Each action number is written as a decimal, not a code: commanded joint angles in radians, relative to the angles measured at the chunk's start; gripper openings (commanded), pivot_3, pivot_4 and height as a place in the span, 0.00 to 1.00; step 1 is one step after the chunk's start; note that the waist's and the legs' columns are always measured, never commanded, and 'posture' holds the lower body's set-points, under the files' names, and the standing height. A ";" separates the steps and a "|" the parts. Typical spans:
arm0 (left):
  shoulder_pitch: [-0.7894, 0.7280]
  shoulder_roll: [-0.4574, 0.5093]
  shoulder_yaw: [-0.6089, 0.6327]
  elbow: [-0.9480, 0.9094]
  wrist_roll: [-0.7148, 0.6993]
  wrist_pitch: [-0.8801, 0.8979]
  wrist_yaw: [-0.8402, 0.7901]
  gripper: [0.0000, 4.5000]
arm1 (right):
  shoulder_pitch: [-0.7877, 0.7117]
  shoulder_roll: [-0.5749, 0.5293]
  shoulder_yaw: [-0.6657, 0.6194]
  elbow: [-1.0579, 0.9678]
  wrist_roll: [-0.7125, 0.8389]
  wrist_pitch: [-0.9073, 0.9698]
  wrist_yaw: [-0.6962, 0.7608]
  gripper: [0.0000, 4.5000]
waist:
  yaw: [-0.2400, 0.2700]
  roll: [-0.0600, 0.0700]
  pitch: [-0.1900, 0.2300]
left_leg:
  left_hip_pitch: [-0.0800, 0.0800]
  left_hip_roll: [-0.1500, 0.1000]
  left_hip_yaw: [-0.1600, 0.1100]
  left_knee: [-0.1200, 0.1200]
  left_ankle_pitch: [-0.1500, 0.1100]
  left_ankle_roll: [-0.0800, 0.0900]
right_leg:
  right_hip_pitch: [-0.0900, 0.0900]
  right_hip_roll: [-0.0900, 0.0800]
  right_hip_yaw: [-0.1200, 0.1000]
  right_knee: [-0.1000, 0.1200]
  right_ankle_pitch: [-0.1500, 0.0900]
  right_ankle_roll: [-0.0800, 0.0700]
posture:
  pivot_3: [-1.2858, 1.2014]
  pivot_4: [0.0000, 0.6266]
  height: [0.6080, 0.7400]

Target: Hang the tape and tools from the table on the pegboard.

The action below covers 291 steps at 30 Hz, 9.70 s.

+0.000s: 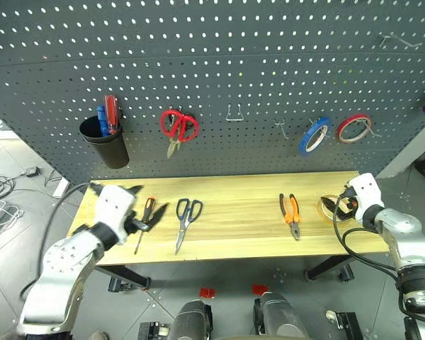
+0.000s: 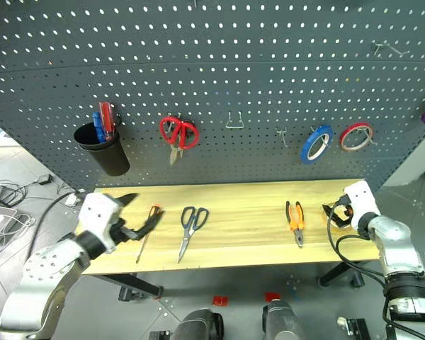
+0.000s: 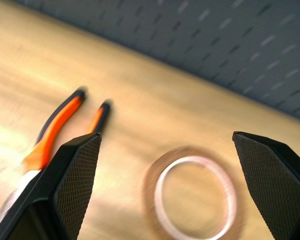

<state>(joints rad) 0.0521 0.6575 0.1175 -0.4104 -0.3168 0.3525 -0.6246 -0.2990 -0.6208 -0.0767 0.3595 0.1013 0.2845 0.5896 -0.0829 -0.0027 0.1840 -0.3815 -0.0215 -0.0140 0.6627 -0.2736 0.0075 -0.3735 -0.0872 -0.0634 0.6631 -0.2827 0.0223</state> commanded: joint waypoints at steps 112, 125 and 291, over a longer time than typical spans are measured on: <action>-0.035 0.153 -0.080 0.023 -0.080 -0.063 -0.391 0.94 | -0.288 0.511 -0.047 -0.018 -0.147 0.670 -0.549 0.71 | -0.030 -0.010 0.140 | -0.034 0.001 0.002 0.001 0.008 0.001 | -0.037 0.001 0.000 0.004 0.010 0.002 | 0.42 0.52 1.00; -0.050 0.043 0.032 0.008 -0.246 0.033 -0.303 0.94 | -0.237 0.548 0.109 -0.357 -0.128 0.610 -0.469 0.57 | -0.035 -0.013 0.138 | -0.036 0.001 0.003 0.001 0.010 0.002 | -0.039 0.001 0.001 0.004 0.013 0.004 | 0.42 0.50 1.00; -0.369 -0.077 0.146 -0.068 -0.139 0.280 0.136 0.11 | -0.346 0.243 0.216 -0.820 0.342 0.277 0.129 1.00 | -0.007 -0.030 0.147 | -0.036 0.000 0.012 0.002 0.017 -0.001 | -0.048 0.001 0.011 0.015 0.016 0.003 | 0.42 0.50 1.00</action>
<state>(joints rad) -0.3008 0.5741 0.2687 -0.4934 -0.4623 0.6768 -0.4730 -0.6295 -0.3822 0.1404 -0.4407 0.4493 0.5928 0.7154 -0.0900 -0.0326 0.3314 -0.4175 -0.0214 -0.0018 0.6647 -0.2565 0.0066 -0.4216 -0.0861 -0.0525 0.6779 -0.2666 0.0253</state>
